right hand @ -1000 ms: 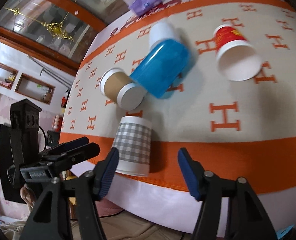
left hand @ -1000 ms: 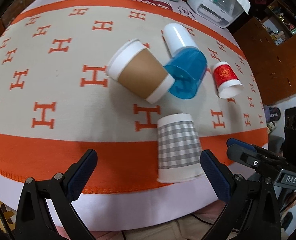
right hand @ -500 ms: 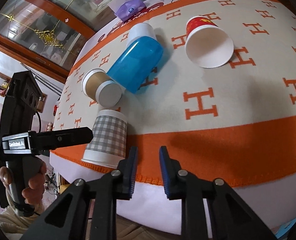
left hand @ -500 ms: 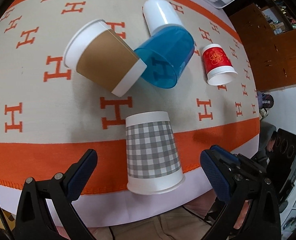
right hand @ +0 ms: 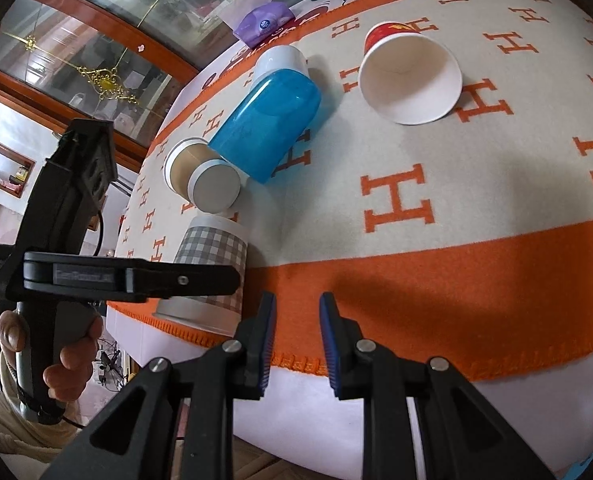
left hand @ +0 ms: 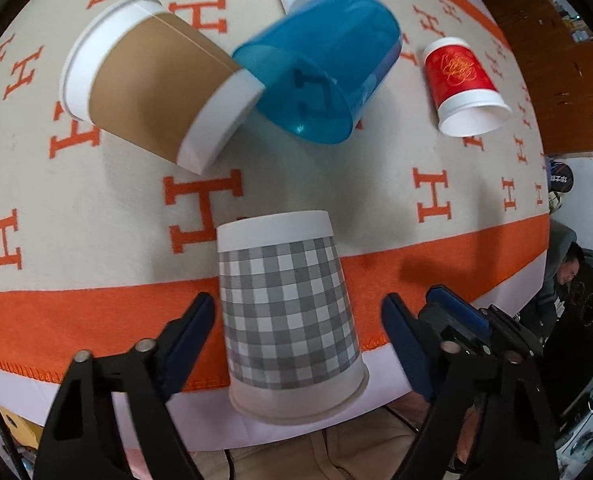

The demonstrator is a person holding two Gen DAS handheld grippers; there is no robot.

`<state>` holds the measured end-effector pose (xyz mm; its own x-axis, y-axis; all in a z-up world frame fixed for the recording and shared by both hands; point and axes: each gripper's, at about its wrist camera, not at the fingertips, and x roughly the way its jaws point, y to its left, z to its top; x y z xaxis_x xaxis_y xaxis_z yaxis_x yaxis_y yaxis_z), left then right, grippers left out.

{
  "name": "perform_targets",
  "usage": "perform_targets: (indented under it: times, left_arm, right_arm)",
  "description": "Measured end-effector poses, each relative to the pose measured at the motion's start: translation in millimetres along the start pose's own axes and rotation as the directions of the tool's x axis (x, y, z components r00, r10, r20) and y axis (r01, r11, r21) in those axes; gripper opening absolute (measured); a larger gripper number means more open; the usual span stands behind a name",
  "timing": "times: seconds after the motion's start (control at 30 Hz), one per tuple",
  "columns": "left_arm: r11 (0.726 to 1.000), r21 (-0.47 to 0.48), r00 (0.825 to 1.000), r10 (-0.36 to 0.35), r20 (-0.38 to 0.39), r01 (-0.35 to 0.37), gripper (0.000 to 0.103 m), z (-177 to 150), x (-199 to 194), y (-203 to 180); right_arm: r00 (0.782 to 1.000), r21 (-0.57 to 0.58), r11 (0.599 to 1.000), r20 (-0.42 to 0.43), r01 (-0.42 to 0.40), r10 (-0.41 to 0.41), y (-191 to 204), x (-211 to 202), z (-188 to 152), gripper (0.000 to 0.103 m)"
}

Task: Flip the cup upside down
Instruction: 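Close the left tool on the plaid cup while the right tool opens and releases it, then rotate the held plaid cup with the left tool, base upward, and lower it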

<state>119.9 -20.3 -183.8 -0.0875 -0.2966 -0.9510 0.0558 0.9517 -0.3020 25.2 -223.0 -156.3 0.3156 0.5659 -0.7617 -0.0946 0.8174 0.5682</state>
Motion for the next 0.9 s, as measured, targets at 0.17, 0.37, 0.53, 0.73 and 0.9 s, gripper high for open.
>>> perform_targets:
  times: [0.17, 0.37, 0.53, 0.73, 0.9]
  left_arm:
    - [1.000, 0.009, 1.000, 0.024, -0.013, -0.024, 0.063, 1.1, 7.4, -7.0]
    - [0.998, 0.043, 0.999, 0.038, 0.030, -0.039, 0.063, -3.1, -1.8, -14.8]
    - [0.993, 0.089, 0.992, 0.066, 0.109, -0.076, 0.063, -8.8, -14.7, -18.5]
    - [0.979, 0.143, 0.957, 0.105, 0.269, -0.148, 0.062, -16.4, -38.0, -25.0]
    - [0.973, 0.162, 0.918, 0.093, 0.385, -0.167, 0.062, -20.7, -52.2, -25.5]
  right_arm:
    - [1.000, 0.010, 1.000, 0.007, -0.012, 0.012, -7.6, -0.1, -1.9, 0.022]
    - [1.000, 0.029, 0.999, 0.014, -0.019, 0.018, -14.3, 0.1, -2.2, 0.022]
    - [1.000, 0.035, 0.999, 0.023, -0.014, 0.013, -16.0, -1.0, -3.3, 0.022]
    - [0.999, 0.029, 1.000, 0.043, 0.002, -0.004, -13.7, -4.4, -3.7, 0.022]
    - [0.998, 0.022, 1.000, 0.057, 0.016, -0.018, -10.7, -6.4, -4.0, 0.022]
